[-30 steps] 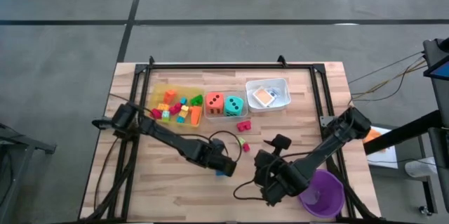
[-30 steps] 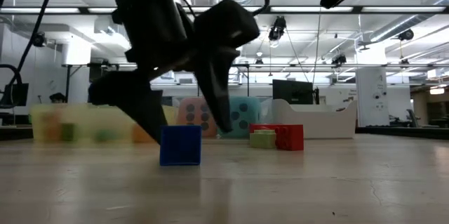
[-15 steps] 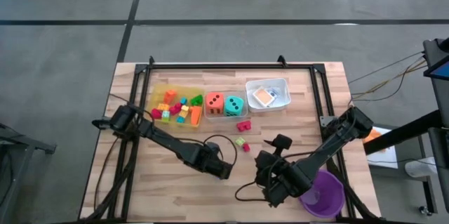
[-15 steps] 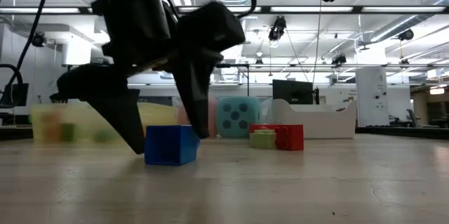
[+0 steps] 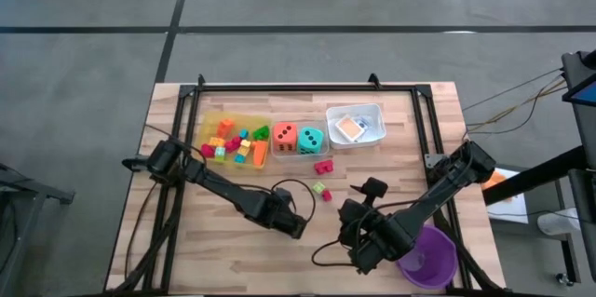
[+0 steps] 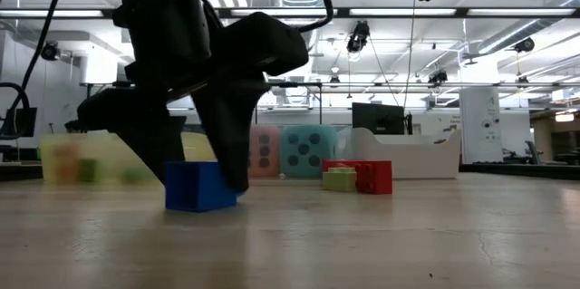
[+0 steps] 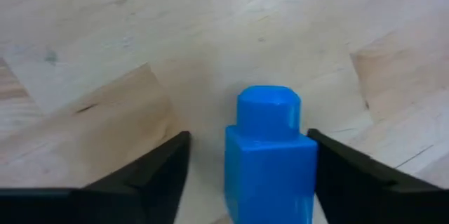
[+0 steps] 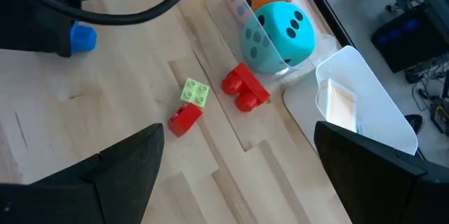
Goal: Pick & Place Toys
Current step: Put the blue game piece into the yellow bin
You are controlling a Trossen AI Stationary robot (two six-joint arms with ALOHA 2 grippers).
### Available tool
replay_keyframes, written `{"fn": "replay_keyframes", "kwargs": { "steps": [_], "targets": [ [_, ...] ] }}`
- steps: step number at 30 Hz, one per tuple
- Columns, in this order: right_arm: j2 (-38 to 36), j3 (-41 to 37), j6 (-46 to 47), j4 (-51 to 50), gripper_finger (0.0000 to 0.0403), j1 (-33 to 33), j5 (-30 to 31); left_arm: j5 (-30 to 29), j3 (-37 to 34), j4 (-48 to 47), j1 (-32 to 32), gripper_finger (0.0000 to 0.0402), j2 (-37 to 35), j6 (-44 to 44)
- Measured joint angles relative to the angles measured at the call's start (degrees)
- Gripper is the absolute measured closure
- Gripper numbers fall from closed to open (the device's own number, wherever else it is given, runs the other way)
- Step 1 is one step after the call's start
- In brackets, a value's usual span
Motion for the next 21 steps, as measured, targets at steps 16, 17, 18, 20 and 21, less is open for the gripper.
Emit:
{"fn": "replay_keyframes", "kwargs": {
  "steps": [16, 17, 18, 20, 21],
  "targets": [
    [0.0, 0.0, -0.5, -0.1, 0.0038, 0.1, -0.1, -0.2, -0.7, 0.6, 0.1, 0.0272, 0.0, 5.6],
    [0.0, 0.0, -0.5, -0.1, 0.0038, 0.1, -0.1, -0.1, -0.7, 0.5, 0.1, 0.0272, 0.0, 5.9],
    [0.0, 0.0, -0.5, -0.1, 0.0038, 0.1, -0.1, -0.2, -0.7, 0.3, 0.1, 0.0272, 0.0, 6.1],
    [0.0, 0.0, -0.5, -0.1, 0.0038, 0.1, -0.1, -0.6, -0.7, 0.3, 0.1, 0.0277, 0.0, 7.1],
    [0.0, 0.0, -0.5, -0.1, 0.0038, 0.1, -0.1, -0.7, -0.7, 0.3, 0.1, 0.0277, 0.0, 7.2]
  ]
}}
